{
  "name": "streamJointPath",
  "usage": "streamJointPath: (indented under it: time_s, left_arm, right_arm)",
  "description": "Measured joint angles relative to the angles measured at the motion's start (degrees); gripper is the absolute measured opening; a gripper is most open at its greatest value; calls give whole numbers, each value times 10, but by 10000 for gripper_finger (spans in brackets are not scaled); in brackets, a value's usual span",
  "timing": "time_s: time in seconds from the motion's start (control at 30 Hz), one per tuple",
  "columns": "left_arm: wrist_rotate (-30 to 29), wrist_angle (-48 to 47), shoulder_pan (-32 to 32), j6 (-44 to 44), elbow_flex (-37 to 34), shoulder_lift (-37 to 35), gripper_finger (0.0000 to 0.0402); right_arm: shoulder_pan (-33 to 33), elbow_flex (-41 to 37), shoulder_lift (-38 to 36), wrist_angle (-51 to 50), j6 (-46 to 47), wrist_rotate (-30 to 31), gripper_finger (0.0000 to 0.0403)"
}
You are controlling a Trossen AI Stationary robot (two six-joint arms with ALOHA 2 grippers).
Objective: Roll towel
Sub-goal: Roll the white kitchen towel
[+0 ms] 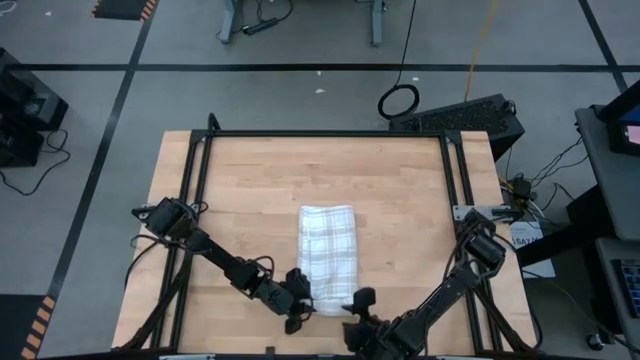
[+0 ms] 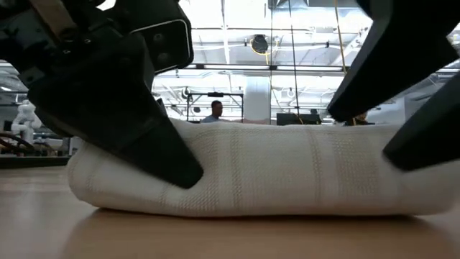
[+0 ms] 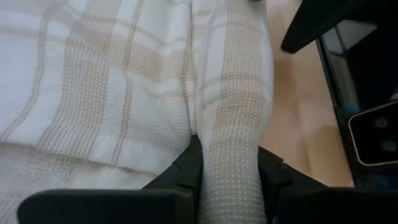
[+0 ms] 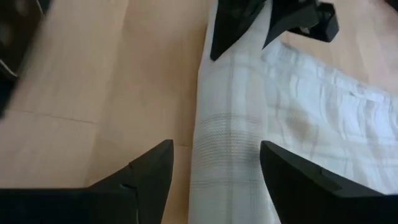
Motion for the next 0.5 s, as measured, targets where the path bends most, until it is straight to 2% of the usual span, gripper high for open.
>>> streamJointPath:
  time_s: [0.27,0.4,0.5]
  left_arm:
    - [12,2,3,-48,-1,0,80]
    - [11,2,3,-61,-1,0,80]
    - [8,9,2,-61,-1,1,80]
  right_arm:
    - [-25,0,2,-16,-17,-25,201]
    - [-47,-5,1,-17,-21,-92,188]
    - [-62,-8,0,-22,-16,-113,169]
